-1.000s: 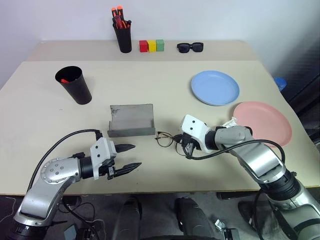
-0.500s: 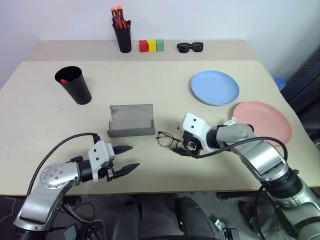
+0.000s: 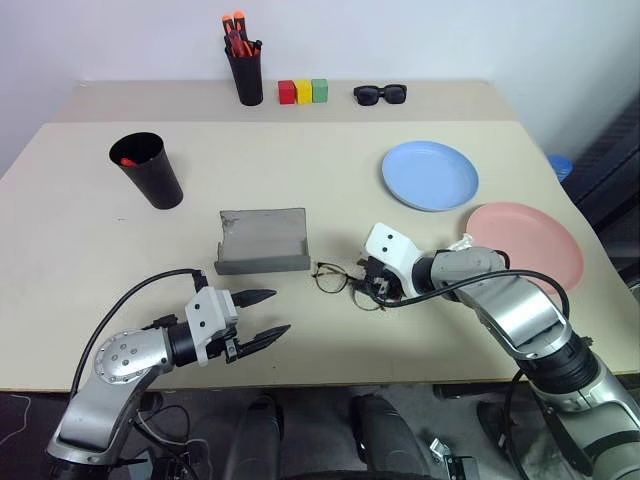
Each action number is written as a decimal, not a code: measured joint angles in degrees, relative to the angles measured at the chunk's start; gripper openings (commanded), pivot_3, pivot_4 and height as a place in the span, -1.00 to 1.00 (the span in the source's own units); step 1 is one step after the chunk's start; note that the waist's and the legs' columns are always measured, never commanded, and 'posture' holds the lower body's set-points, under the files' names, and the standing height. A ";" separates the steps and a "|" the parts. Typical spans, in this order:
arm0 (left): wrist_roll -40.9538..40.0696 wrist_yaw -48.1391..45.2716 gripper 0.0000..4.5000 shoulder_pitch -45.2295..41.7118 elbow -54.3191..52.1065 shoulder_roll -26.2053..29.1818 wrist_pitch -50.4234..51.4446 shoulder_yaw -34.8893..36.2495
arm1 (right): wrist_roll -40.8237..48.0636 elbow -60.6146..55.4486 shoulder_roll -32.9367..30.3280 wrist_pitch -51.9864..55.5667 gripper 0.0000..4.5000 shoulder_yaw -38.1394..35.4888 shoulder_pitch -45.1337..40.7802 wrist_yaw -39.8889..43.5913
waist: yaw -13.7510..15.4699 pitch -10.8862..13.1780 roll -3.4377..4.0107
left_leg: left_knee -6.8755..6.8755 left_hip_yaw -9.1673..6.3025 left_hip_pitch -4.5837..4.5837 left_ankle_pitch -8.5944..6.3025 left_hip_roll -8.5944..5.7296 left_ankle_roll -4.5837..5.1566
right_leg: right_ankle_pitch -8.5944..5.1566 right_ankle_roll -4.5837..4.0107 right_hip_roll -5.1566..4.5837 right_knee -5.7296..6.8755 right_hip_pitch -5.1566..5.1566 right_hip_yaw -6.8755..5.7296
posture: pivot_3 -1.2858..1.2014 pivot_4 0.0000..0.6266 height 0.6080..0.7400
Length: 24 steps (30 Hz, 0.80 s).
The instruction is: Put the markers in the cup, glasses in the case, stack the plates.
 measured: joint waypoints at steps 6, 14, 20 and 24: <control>0.21 0.30 0.33 0.39 0.03 0.00 -0.77 -0.02 | 0.00 0.09 0.00 0.01 -0.99 0.03 -0.41 -0.24 | -0.03 -0.01 0.00 | 0.00 0.00 0.01 0.00 0.00 0.00 | 0.01 -0.01 0.00 -0.01 0.00 0.00 | 0.03 -0.52 1.00; 0.80 2.07 0.33 1.43 1.48 -0.35 -1.48 0.80 | -0.56 0.07 -1.28 -1.69 -0.99 0.06 -1.58 1.19 | -0.03 0.00 0.01 | -0.01 0.02 0.00 -0.01 0.00 0.01 | 0.01 -0.02 -0.02 -0.05 -0.01 0.00 | 0.03 -0.52 1.00; 0.74 4.12 0.33 2.54 3.55 -0.35 -2.68 4.96 | 0.28 -0.14 -1.38 -3.65 -0.99 -0.69 -6.96 4.06 | -0.12 0.00 0.01 | -0.06 0.03 -0.01 -0.02 0.01 0.02 | 0.02 -0.03 -0.01 -0.06 -0.06 0.00 | 0.03 -0.52 1.00; 0.07 4.35 0.33 4.35 5.38 -0.21 -3.12 8.66 | 0.67 2.40 3.78 -6.40 -0.99 -0.85 -14.83 4.59 | -0.40 0.01 0.04 | -0.11 0.05 0.00 -0.02 0.02 0.03 | 0.03 -0.05 0.00 -0.02 -0.13 0.00 | 0.03 -0.52 1.00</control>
